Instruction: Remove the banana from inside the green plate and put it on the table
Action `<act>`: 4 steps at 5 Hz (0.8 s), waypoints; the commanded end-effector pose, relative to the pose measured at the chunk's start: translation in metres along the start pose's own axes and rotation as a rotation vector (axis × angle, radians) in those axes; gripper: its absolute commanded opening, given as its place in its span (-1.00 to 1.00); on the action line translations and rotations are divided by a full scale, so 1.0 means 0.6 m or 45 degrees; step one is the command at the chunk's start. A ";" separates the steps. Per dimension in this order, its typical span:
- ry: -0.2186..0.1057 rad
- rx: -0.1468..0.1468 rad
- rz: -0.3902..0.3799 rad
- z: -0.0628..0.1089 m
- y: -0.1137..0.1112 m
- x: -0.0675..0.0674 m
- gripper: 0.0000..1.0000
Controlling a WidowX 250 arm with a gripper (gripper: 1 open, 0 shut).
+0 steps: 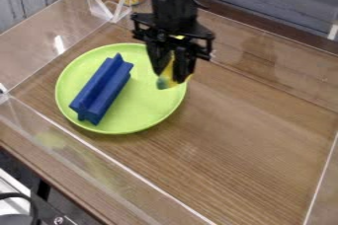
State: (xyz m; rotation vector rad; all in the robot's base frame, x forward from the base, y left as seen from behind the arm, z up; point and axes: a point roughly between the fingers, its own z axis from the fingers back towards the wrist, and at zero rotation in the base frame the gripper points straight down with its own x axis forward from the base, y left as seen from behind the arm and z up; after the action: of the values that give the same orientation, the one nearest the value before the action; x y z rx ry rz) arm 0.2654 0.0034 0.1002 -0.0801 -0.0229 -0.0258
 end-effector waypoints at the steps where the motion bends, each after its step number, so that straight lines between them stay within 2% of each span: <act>1: -0.062 -0.001 -0.036 0.021 -0.022 0.002 -1.00; 4: -0.036 -0.013 -0.104 0.012 -0.067 -0.015 -1.00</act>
State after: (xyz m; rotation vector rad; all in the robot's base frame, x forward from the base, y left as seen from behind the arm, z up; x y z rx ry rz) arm 0.2516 -0.0355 0.0947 -0.0867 0.0073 -0.1030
